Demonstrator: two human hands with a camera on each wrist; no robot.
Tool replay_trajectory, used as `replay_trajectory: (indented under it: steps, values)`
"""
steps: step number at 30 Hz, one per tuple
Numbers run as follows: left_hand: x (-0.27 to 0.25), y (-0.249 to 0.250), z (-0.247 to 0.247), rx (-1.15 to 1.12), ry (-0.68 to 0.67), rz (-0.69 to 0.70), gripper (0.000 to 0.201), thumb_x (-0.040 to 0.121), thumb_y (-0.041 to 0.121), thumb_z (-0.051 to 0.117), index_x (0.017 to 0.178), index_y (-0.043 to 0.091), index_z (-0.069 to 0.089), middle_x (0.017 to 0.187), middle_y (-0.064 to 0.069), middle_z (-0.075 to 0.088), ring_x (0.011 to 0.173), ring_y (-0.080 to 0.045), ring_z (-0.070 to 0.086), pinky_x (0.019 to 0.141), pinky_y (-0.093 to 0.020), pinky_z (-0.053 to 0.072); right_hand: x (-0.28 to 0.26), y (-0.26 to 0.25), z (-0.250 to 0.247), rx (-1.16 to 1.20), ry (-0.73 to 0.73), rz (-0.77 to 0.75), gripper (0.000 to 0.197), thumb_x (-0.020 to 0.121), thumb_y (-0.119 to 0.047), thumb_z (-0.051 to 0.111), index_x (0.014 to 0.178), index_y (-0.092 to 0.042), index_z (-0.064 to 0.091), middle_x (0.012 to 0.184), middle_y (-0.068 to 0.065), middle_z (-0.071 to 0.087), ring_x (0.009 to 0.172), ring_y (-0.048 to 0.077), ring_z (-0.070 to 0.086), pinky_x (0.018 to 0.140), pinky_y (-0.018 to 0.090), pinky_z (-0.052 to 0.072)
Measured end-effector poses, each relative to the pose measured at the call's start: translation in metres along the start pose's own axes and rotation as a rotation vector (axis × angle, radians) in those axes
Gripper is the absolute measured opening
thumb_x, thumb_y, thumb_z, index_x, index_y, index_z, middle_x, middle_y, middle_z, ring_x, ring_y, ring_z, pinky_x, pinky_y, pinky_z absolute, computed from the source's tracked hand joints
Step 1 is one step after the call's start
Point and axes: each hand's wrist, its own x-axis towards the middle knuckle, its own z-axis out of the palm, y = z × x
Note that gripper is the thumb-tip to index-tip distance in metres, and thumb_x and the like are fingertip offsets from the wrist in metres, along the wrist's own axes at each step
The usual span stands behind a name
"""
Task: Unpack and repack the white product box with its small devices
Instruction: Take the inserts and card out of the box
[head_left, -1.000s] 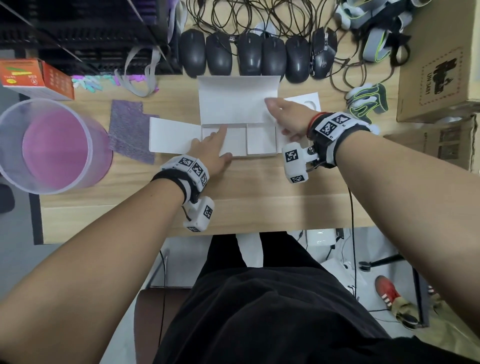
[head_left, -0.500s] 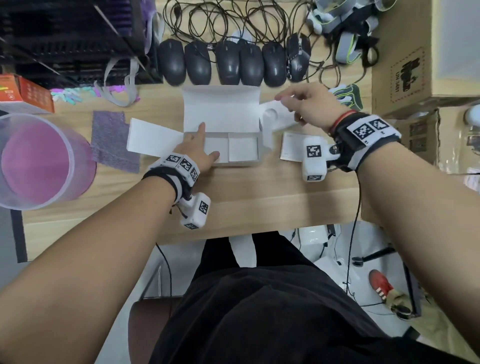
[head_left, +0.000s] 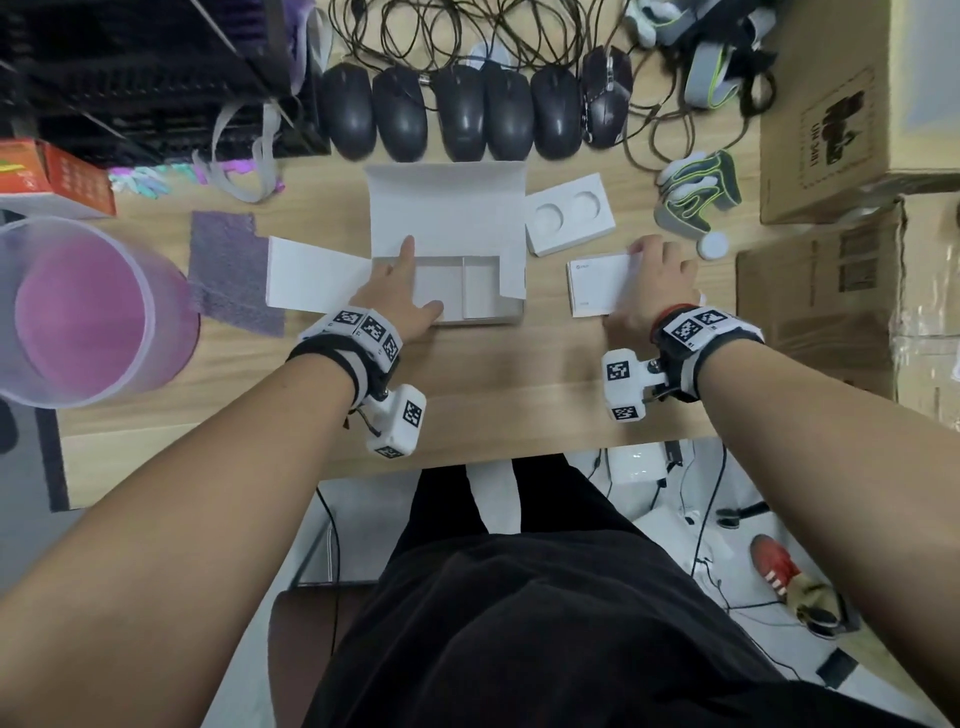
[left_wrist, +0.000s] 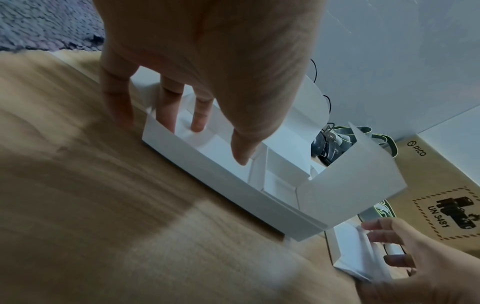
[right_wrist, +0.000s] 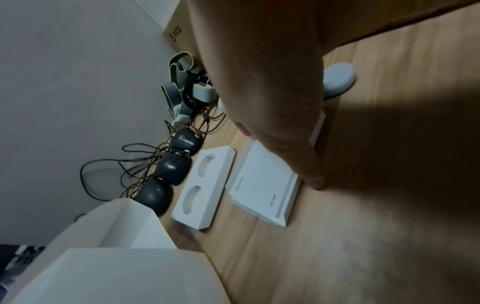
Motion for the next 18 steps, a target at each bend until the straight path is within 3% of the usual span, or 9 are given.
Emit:
replay_trajectory:
  steps: [2, 5, 8, 11, 15, 18]
  values:
    - [0.000, -0.001, 0.000, -0.003, 0.005, 0.003, 0.092, 0.093, 0.045, 0.055, 0.155, 0.032, -0.012, 0.162, -0.011, 0.015, 0.137, -0.036, 0.041, 0.101, -0.046, 0.041, 0.002, 0.000, 0.002, -0.007, 0.015, -0.014, 0.070, 0.070, -0.010, 0.068, 0.127, -0.028, 0.034, 0.130, 0.008, 0.037, 0.118, 0.037, 0.040, 0.086, 0.047, 0.042]
    - [0.000, -0.002, 0.000, -0.009, 0.006, 0.010, 0.093, 0.092, 0.045, 0.056, 0.155, 0.032, -0.012, 0.162, -0.011, 0.017, 0.135, -0.035, 0.043, 0.098, -0.044, 0.042, 0.000, -0.001, 0.003, -0.066, -0.040, -0.055, 0.079, 0.065, -0.013, 0.070, 0.132, -0.033, 0.033, 0.125, 0.010, 0.033, 0.114, 0.037, 0.038, 0.084, 0.043, 0.041]
    - [0.000, -0.003, 0.000, -0.007, 0.004, 0.012, 0.094, 0.092, 0.044, 0.056, 0.155, 0.033, -0.012, 0.162, -0.010, 0.017, 0.134, -0.035, 0.043, 0.096, -0.043, 0.043, -0.004, -0.004, -0.002, -0.130, -0.012, -0.089, 0.082, 0.059, -0.030, 0.082, 0.131, -0.028, 0.042, 0.126, 0.010, 0.033, 0.118, 0.036, 0.036, 0.092, 0.046, 0.042]
    - [-0.001, -0.003, 0.000, -0.013, 0.011, 0.014, 0.093, 0.092, 0.044, 0.056, 0.155, 0.033, -0.012, 0.162, -0.009, 0.016, 0.134, -0.035, 0.044, 0.092, -0.040, 0.042, -0.005, -0.008, -0.010, -0.088, -0.082, -0.092, 0.091, 0.054, -0.046, 0.088, 0.129, -0.021, 0.043, 0.132, 0.010, 0.039, 0.123, 0.034, 0.038, 0.098, 0.050, 0.043]
    - [-0.001, -0.004, 0.000, -0.028, 0.011, 0.021, 0.093, 0.092, 0.043, 0.057, 0.155, 0.034, -0.011, 0.162, -0.008, 0.016, 0.133, -0.034, 0.044, 0.093, -0.040, 0.043, -0.009, -0.011, -0.036, 0.212, -0.127, -0.115, 0.080, 0.064, -0.036, 0.087, 0.126, -0.010, 0.043, 0.119, 0.008, 0.055, 0.110, 0.029, 0.054, 0.091, 0.038, 0.046]
    - [-0.001, -0.006, -0.001, -0.043, 0.005, 0.026, 0.093, 0.091, 0.043, 0.057, 0.155, 0.033, -0.010, 0.162, -0.008, 0.017, 0.135, -0.034, 0.043, 0.097, -0.042, 0.043, -0.020, -0.024, -0.070, 0.307, -0.053, -0.174, 0.071, 0.071, -0.026, 0.084, 0.127, -0.007, 0.044, 0.109, 0.002, 0.053, 0.099, 0.021, 0.052, 0.079, 0.027, 0.037]
